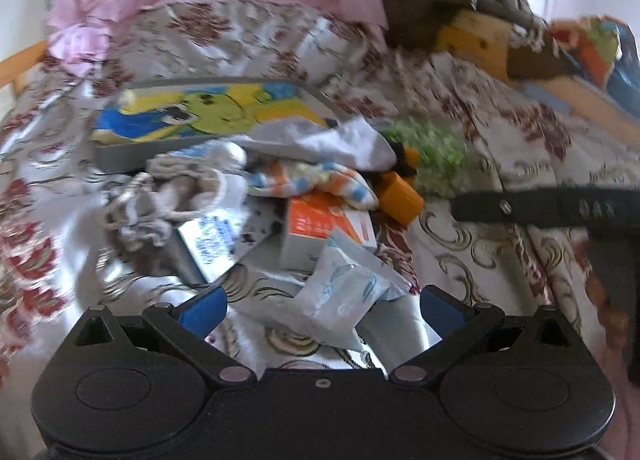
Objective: Organize soft objects
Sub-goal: 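Move both tools down toward the pile of soft items, then grasp the orange plastic jug with the right tool while the left grasps the clear wipes bag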
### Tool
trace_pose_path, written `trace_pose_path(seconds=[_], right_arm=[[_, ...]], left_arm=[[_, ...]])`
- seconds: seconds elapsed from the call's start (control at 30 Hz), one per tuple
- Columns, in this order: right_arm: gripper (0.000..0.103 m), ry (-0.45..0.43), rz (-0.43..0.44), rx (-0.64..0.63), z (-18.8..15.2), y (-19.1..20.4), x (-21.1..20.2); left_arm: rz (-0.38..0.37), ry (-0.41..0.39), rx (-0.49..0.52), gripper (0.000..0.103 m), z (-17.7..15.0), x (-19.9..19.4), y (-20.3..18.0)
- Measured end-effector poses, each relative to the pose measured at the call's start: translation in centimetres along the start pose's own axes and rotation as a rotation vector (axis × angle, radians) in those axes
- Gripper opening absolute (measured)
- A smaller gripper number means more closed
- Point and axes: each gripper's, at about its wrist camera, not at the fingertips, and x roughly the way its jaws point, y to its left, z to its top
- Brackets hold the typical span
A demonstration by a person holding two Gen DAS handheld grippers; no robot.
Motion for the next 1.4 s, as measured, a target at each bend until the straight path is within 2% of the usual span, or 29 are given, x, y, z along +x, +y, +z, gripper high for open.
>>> trace_pose_path(seconds=[0.13,0.37,0.47,0.57,0.63,0.83,1.07,1.27,1.4], right_arm=[[0.103,0.024,0.027,-0.037,1.2,-1.1,2.8],[0.103,0.092,0.079,-0.069,1.9,-2.9,7.1],[0.101,0.102,0.087,-0.076,2.1,-3.3,8.2],[0.095,0.105,0.111,-0.072,2.2,-3.8,8.8],[0.092,0.101,0.115,-0.063,2.3,-4.1,9.1],[0.080,0.083,0.117,-0.016,2.6,-5.3,9.7],[0.076,0.075,0.133,-0.023,2.8,-5.7,10.4],[0.065,0.083,0.181,0.005,2.8,-6.1,11.2],[0.054,0.088,0.193,0.022,2.8,-6.2,11.2]], left_arm=[[-0.091,0.024,0.033,0.102,1.0,2.6,0.1],[-0.118,0.095,-0.001,0.102,0.9,6.0,1.3],[-0.142,0.123,-0.012,0.098,0.8,6.6,1.5],[-0.164,0.128,-0.029,0.095,0.7,6.8,1.8],[-0.174,0.129,-0.040,0.087,0.7,6.8,1.8],[-0.206,0.125,-0.083,0.083,0.8,6.7,2.3],[-0.214,0.128,-0.143,0.082,0.8,6.9,2.9],[-0.218,0.105,-0.147,0.078,0.5,6.8,3.2],[-0.243,0.098,-0.157,0.074,0.4,6.6,3.4]])
